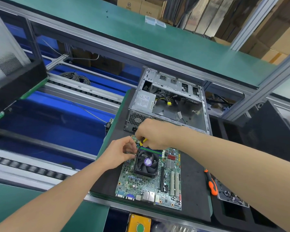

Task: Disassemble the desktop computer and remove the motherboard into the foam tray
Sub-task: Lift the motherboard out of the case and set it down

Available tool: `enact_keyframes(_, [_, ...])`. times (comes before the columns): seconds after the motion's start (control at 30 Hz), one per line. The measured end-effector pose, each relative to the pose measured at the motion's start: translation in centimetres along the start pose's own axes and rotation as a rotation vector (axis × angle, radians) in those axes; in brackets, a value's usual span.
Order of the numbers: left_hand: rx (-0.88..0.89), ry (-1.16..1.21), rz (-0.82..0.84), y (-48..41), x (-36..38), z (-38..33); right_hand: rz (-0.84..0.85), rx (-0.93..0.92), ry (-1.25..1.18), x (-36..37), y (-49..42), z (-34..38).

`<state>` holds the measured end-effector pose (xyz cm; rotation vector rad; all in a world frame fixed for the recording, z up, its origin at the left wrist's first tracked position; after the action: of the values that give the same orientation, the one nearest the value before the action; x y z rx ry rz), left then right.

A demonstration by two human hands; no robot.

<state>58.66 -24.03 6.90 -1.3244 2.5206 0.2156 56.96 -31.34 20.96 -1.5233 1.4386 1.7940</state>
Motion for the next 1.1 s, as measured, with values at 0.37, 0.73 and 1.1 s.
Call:
enact_keyframes(0.37, [0.035,-0.029,0.041,-1.2,0.1,-2.0,-0.042,0.212,-0.144,-1.2,-0.1,-0.4])
enact_keyframes(0.73, [-0.069,0.014,0.015,-1.4,-0.1,-0.5,0.386,0.158,0.093,0.1,-2.0,0.8])
enact_keyframes(1.1, [-0.057,-0.033,0.071,-1.8,0.0,-1.9,0.122,-0.262,0.399,-0.2,-1.0,2.8])
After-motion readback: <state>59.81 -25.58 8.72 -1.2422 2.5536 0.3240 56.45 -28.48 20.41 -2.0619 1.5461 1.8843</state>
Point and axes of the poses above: each hand's wrist, its own y-axis away from the middle knuckle, its own x-axis out of the palm, z = x × y, the point moved 9 cm from there along -y, towards the middle knuckle, and after that the axes turned 3 degrees about y, right-handed, at the moved point
